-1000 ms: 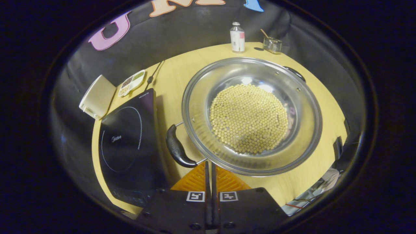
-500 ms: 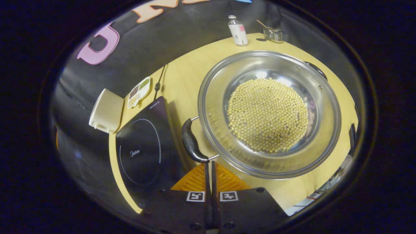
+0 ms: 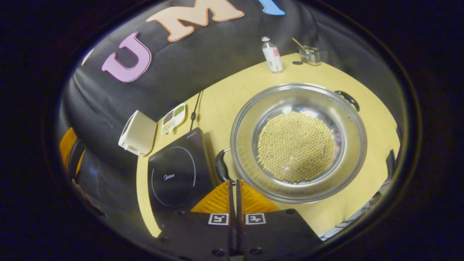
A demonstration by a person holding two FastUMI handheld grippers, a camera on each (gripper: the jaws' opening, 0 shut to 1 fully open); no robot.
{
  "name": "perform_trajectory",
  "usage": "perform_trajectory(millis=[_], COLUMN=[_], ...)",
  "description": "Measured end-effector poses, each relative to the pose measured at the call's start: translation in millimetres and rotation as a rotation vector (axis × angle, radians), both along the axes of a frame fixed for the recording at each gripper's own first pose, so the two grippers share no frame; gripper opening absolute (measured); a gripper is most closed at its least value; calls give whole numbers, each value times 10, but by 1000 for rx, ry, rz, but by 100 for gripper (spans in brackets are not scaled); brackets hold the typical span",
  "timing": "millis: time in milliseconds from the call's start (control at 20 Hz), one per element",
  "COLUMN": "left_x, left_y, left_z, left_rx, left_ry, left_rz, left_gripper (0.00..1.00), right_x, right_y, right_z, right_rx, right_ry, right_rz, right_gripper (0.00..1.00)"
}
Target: First push the handle of the pot to place it horizontally, then grasp the pot with both hands and set it on the induction cooktop.
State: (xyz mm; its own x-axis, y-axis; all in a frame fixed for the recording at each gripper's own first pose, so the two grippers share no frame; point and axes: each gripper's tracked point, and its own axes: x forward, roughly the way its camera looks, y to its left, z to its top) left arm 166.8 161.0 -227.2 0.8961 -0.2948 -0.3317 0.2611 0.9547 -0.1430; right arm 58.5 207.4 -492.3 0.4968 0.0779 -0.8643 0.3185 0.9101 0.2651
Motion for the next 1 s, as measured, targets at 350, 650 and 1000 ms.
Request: perform_trajectory(millis=[350,650,1000], left_x=[-179,-321,-382], left_y=[-511,-1090,-1536], left_z=[-362,-696,-1067], left_rx=[-14,-2,59], left_ry=[140,264,369], left_rz=[-12,21,85], left_gripper=[94,94,93], right_x=[147,280,512], right_y=[-839,-1570,-2196], right_z=[171,206,112], right_rx=[-145,-229,-283], right_ry=[-102,-146,-181], right_rz=[103,211,319], right_gripper=[0,2,47])
